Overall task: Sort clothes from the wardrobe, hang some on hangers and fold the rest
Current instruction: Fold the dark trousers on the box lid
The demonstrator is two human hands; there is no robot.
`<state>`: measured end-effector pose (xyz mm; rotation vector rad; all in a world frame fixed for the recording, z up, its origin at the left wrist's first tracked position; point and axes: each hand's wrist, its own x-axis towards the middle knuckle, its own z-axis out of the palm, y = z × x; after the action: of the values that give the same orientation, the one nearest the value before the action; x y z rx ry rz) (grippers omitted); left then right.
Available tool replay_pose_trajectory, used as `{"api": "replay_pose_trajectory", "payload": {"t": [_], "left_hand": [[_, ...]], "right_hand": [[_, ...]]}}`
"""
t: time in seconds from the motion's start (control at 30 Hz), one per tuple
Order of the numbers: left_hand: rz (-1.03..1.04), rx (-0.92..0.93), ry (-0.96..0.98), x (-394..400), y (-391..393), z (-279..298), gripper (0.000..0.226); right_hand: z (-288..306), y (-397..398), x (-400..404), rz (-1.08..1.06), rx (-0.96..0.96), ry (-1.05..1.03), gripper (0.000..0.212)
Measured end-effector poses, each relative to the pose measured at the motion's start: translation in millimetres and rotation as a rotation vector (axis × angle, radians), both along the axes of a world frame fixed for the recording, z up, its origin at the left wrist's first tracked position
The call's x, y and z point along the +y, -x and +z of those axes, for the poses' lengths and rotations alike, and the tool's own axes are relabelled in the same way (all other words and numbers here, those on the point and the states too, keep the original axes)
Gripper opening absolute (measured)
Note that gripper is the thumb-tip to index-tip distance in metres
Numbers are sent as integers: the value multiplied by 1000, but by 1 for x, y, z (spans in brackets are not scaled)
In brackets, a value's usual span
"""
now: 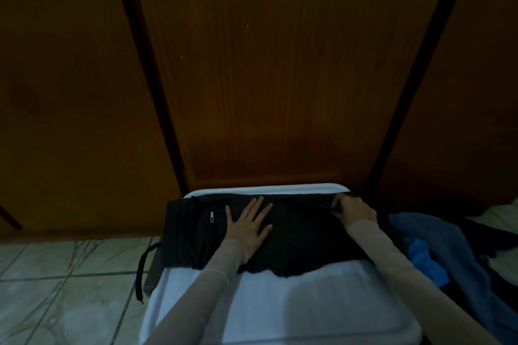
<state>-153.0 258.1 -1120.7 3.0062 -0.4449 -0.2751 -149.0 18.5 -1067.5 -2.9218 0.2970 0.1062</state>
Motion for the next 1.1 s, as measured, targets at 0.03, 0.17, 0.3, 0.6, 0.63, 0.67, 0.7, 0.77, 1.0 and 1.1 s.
{"api": "replay_pose_trajectory", "payload": {"t": [0.03, 0.17, 0.3, 0.6, 0.63, 0.67, 0.7, 0.77, 1.0, 1.1], "left_hand": [[1, 3, -5, 0, 0, 1, 55], [16, 36, -25, -6, 0, 4, 55], [77, 74, -69, -21, 0, 16, 57], [-335, -26, -388, -86, 9, 44, 74], [-386, -20, -367, -91, 10, 44, 73], [-445, -29, -356, -96, 10, 42, 70], [-501, -45, -347, -100, 10, 40, 67], [-564, -58, -294, -111, 11, 37, 64], [-444, -13, -32, -128, 2, 30, 71], [-412, -3, 49, -129, 3, 24, 70]], "right_hand": [[5, 4, -7, 0, 6, -22, 17], [19, 15, -28, -23, 40, -65, 3], [21, 24, -34, -34, -12, -43, 9], [38, 45, -57, -69, 107, -7, 23], [38, 49, -59, -62, 111, 12, 25], [36, 52, -60, -50, 105, 20, 28], [34, 54, -62, -31, 94, 7, 30], [33, 56, -63, -11, 74, -48, 33], [27, 47, -74, -231, 104, -82, 46], [26, 43, -77, -336, 127, -121, 52]]}}
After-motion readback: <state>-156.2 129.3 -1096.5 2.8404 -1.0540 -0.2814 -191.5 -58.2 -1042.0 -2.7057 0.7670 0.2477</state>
